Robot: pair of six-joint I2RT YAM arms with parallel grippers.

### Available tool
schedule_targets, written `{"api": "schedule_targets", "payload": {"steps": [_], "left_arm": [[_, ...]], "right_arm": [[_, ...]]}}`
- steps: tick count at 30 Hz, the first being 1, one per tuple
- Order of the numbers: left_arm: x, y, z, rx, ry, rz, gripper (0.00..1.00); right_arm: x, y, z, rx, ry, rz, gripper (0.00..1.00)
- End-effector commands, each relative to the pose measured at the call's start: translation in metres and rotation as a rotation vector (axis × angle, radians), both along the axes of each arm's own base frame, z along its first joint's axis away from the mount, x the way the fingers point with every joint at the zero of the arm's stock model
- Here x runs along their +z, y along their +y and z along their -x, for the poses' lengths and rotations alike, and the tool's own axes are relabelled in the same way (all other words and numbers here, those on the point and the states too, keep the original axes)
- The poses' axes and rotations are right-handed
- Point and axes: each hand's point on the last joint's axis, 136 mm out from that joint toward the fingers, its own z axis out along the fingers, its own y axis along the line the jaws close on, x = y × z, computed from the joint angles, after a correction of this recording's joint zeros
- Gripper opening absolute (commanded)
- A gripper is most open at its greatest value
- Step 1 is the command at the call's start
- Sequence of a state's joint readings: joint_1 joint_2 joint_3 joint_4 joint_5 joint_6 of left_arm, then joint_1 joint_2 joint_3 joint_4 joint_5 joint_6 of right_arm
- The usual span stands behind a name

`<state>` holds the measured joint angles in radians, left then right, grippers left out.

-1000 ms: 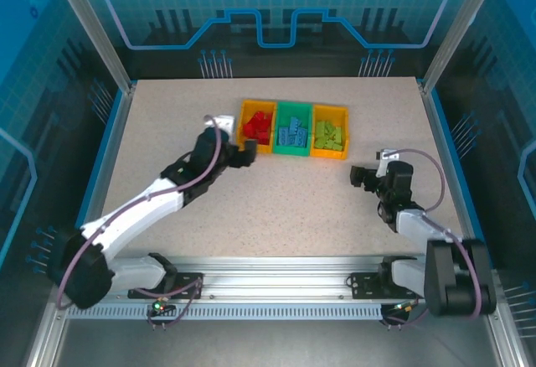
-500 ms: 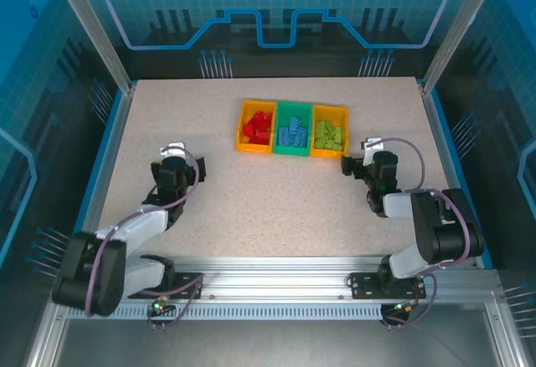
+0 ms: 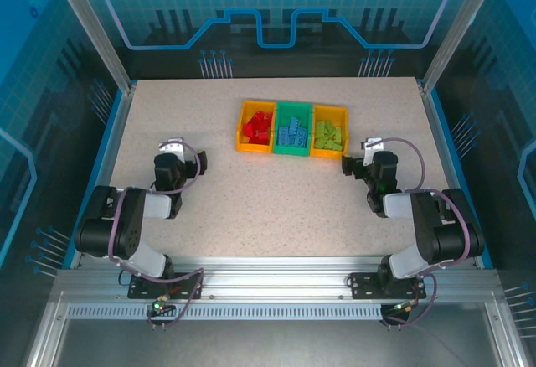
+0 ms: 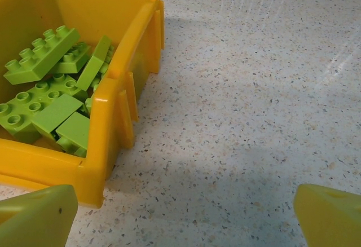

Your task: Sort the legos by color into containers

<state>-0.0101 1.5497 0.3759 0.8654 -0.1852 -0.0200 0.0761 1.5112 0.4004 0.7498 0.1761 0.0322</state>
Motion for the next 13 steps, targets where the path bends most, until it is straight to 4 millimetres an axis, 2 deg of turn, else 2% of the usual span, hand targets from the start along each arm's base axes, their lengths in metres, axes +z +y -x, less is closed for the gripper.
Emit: {"api": "schedule_targets", "payload": {"steps": [1, 13], "left_arm": [[0.0133, -0.0065, -0.0058, -0.039, -0.053, 0.015, 0.99], [0.0138, -0.0068, -0.0058, -0.040, -0.054, 0.015, 0.99]], "right_arm": [[0.0170, 0.0003, -0.0081, 0.000, -0.058, 0.010, 1.00], [0.0168, 0.0009, -0.0083, 0.002, -0.056, 0.011, 1.00]]}}
